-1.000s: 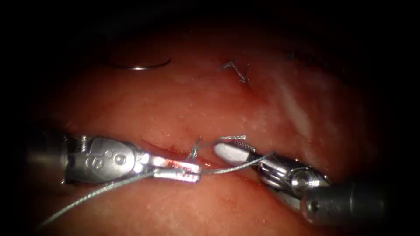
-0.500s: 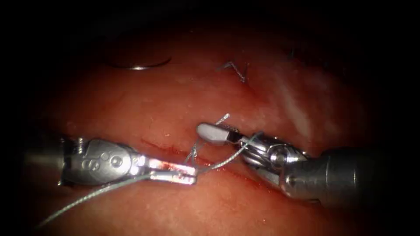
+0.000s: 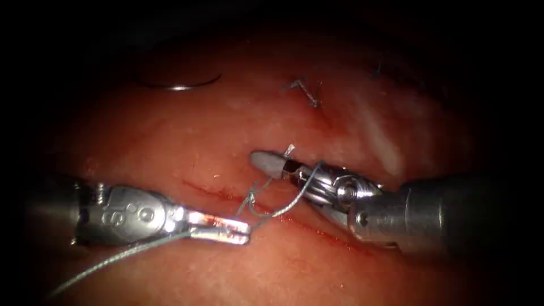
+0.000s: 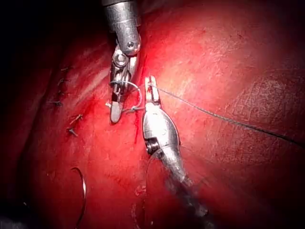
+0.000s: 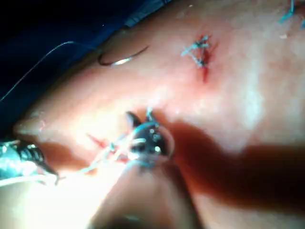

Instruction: Wound Closure

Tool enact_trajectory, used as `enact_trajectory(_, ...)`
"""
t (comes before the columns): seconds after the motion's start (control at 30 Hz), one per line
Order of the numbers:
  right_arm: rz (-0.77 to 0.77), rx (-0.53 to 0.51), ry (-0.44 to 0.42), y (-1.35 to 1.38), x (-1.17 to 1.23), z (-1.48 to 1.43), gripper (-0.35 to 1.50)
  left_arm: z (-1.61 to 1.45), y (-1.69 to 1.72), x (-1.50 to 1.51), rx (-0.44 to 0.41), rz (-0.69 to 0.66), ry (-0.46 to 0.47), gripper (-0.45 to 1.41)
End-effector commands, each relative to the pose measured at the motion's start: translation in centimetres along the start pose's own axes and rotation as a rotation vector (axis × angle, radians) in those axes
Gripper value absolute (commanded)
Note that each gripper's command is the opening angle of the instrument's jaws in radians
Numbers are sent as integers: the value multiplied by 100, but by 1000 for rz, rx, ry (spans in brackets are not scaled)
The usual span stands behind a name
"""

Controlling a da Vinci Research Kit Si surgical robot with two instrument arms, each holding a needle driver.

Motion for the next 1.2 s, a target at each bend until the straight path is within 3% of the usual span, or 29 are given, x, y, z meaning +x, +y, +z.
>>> enact_trajectory(0.03, 2, -12, 17, -8, -8, -3, -35, 2, -3, -6, 3, 1, -1, -45)
enact_trajectory(0.33, -122, -47, 33, -51, -16, -24, -35, -21, -31, -5, 33, -10, -14, -45)
enact_trajectory(0.53, -244, -66, 86, -84, -11, -38, -35, -52, -94, -20, 88, -10, -43, -45)
enact_trajectory(0.83, -300, -76, 110, -87, -15, -38, -35, -64, -186, -43, 128, -32, -92, -45)
enact_trajectory(0.97, -305, -79, 116, -86, -24, -35, -35, -49, -227, -62, 152, -44, -129, -45)
enact_trajectory(1.2, -321, -56, 111, -86, -51, -25, -35, -36, -267, -79, 165, -61, -139, -45)
